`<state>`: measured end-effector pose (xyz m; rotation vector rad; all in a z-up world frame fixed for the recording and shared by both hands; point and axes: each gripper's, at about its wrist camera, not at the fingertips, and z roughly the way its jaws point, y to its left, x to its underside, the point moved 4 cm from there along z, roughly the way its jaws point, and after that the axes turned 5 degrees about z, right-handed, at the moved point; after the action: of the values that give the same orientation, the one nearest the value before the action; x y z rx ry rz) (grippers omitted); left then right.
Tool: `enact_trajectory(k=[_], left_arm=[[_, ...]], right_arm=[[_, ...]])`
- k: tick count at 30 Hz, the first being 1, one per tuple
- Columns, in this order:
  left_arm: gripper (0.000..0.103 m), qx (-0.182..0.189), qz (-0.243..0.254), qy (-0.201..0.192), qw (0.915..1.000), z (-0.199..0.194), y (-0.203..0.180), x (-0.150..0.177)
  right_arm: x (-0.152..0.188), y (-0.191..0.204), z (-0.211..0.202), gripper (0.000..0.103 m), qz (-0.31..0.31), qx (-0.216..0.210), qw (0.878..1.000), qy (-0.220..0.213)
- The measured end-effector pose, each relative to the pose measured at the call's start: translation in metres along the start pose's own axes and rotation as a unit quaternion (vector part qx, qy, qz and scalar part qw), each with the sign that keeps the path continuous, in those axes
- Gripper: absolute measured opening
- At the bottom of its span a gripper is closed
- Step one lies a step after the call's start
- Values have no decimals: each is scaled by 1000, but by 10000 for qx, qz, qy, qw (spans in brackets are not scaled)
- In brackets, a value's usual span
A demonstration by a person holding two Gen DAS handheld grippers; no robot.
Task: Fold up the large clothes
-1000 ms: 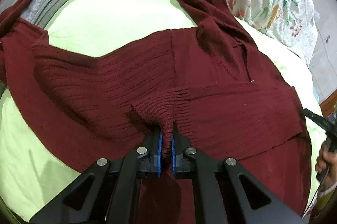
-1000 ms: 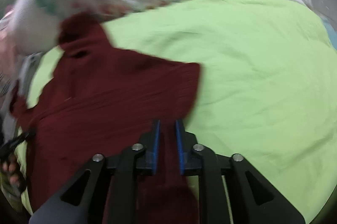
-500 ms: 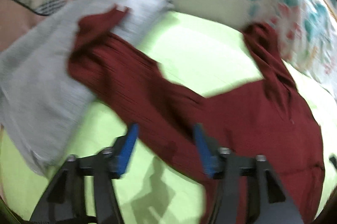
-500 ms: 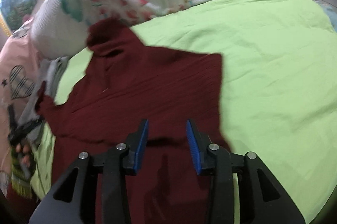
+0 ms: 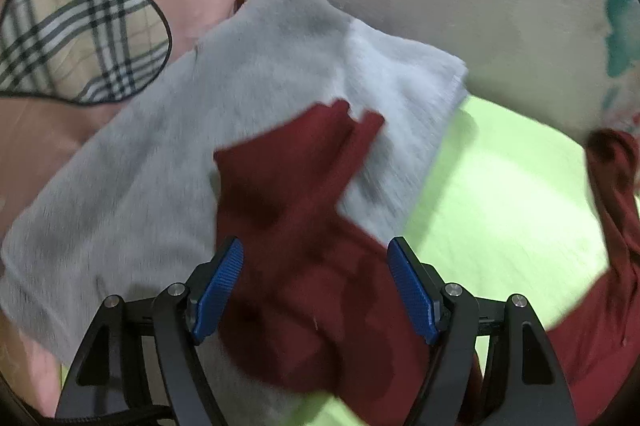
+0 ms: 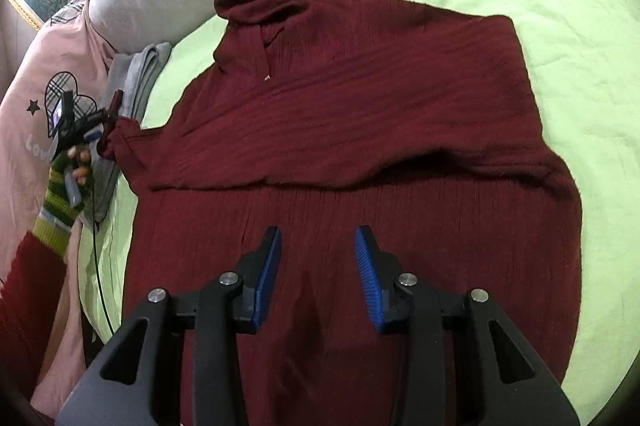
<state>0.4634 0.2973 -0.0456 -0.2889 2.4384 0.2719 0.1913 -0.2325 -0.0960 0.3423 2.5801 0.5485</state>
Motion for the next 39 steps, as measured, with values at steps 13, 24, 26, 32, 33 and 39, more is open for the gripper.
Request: enact_trajectory(k=[13, 24, 26, 32, 33, 39], left_arm=[[3, 1100, -298, -711, 9909, -67, -10, 16], [3, 2683, 144, -888, 9591, -170, -183, 100], [3, 2953, 394, -794, 9513, -184, -231, 122], [3, 3292, 982, -584, 9373, -192, -338, 171], [3, 3344, 1051, -583, 9348, -194, -354, 177], [5, 3408, 1657, -216, 9252, -181, -417, 211]], right_arm=[[5, -1, -6, 39, 208, -139, 9997, -68], [12, -5, -35, 39, 310, -215, 9988, -327], [13, -10, -41, 39, 370, -197, 9984, -377], [18, -34, -54, 39, 659, -97, 9964, -534], [18, -38, -56, 39, 700, -75, 9959, -560], [16, -54, -61, 39, 942, -2, 9934, -659]])
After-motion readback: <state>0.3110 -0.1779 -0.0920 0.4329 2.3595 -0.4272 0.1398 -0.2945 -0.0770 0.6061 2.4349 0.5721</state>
